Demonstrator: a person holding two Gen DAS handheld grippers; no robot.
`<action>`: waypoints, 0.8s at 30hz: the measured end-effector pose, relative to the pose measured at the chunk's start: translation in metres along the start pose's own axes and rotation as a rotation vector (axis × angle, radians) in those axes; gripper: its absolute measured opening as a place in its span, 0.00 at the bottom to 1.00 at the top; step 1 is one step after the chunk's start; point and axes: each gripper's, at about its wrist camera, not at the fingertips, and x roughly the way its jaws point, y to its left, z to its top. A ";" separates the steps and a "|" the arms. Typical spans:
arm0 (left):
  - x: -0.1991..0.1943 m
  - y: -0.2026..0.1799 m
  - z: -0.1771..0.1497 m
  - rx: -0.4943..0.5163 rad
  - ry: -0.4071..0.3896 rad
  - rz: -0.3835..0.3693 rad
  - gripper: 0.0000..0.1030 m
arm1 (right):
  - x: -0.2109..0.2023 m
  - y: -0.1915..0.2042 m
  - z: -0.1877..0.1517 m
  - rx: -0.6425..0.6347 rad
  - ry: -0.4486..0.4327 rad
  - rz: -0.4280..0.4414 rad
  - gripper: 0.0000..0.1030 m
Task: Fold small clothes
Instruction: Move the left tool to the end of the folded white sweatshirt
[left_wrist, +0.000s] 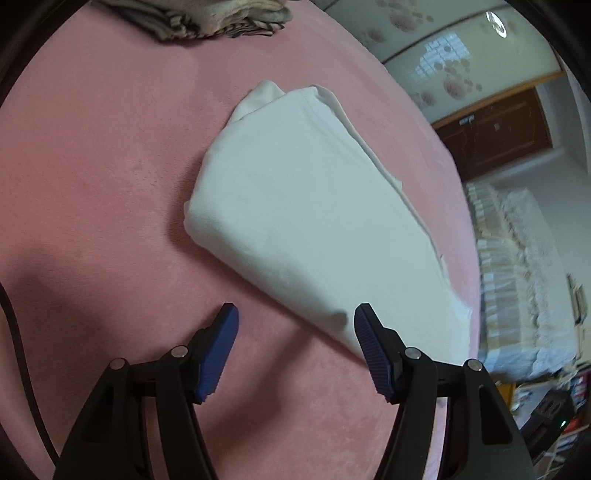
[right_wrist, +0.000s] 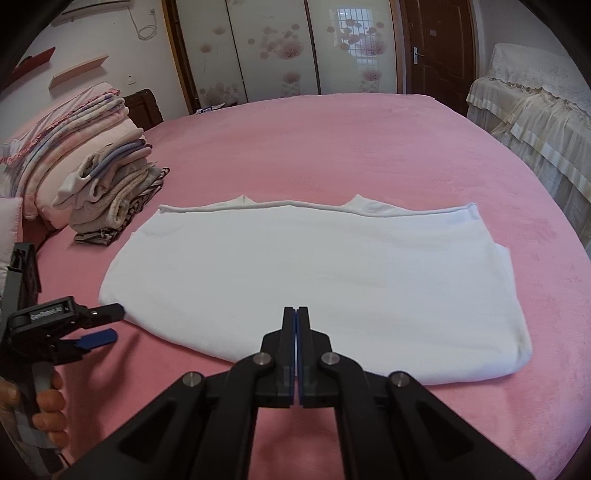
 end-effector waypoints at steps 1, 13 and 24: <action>0.003 0.003 0.002 -0.016 -0.014 -0.014 0.61 | 0.001 0.002 0.000 0.002 0.001 0.005 0.00; 0.035 0.003 0.030 -0.058 -0.141 -0.090 0.61 | 0.018 0.008 -0.002 -0.002 0.008 -0.014 0.00; 0.042 -0.021 0.039 -0.011 -0.212 -0.038 0.32 | 0.039 0.021 0.013 0.013 -0.006 -0.028 0.00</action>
